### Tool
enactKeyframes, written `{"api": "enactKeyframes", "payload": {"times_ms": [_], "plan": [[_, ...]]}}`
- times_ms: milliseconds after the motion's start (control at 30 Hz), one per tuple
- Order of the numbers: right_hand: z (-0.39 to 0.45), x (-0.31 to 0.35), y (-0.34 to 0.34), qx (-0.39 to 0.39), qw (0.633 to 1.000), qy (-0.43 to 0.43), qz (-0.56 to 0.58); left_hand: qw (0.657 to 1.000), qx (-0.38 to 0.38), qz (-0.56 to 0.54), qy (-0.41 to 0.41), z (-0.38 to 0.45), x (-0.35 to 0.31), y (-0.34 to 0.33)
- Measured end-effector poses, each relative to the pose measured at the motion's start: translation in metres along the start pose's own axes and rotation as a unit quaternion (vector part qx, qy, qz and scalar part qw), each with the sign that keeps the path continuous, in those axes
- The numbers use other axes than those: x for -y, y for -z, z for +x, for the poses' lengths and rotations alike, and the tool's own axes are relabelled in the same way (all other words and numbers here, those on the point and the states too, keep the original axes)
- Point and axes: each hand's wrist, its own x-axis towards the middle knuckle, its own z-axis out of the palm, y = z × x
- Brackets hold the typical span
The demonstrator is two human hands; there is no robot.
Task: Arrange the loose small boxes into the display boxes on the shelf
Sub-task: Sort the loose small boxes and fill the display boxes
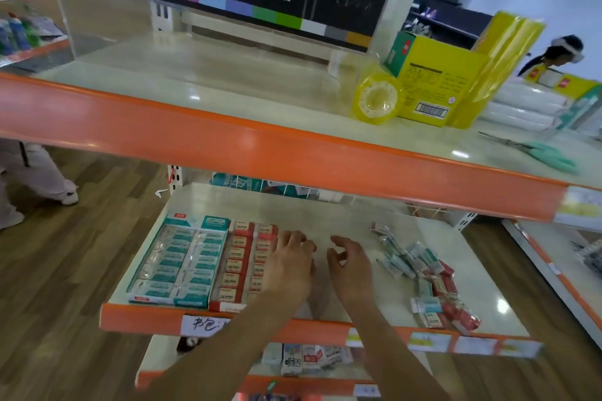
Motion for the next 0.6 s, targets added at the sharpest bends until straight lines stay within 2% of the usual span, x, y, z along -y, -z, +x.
{"api": "enactKeyframes", "payload": {"times_ms": [300, 500, 600], "plan": [[-0.012, -0.053, 0.064, -0.066, 0.989, -0.086, -0.102, 0.991, 0.093, -0.012, -0.095, 0.001, -0.051, -0.047], [-0.025, -0.068, 0.079, -0.017, 0.986, -0.069, -0.15, 0.977, 0.154, -0.014, -0.15, 0.005, -0.092, -0.073], [-0.034, -0.068, 0.072, -0.058, 0.986, -0.058, -0.147, 0.974, 0.167, 0.019, -0.153, 0.016, -0.102, -0.08]]}}
